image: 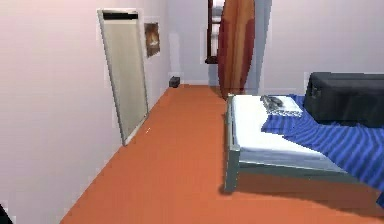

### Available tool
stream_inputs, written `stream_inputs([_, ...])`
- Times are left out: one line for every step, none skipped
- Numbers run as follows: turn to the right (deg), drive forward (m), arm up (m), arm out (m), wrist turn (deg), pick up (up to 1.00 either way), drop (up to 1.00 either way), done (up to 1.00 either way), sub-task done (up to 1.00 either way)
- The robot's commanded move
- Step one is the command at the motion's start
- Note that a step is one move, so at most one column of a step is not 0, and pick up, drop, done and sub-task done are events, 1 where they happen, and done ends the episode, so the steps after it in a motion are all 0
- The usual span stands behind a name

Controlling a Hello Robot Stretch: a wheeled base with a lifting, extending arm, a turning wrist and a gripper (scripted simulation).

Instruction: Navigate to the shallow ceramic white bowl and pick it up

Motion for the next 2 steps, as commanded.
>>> stream_inputs([-9.0, 0.00, 0.00, 0.00, 0.0, 0.00, 0.00, 0.00, 0.00])
stream_inputs([0.0, 0.65, 0.00, 0.00, 0.0, 0.00, 0.00, 0.00, 0.00])
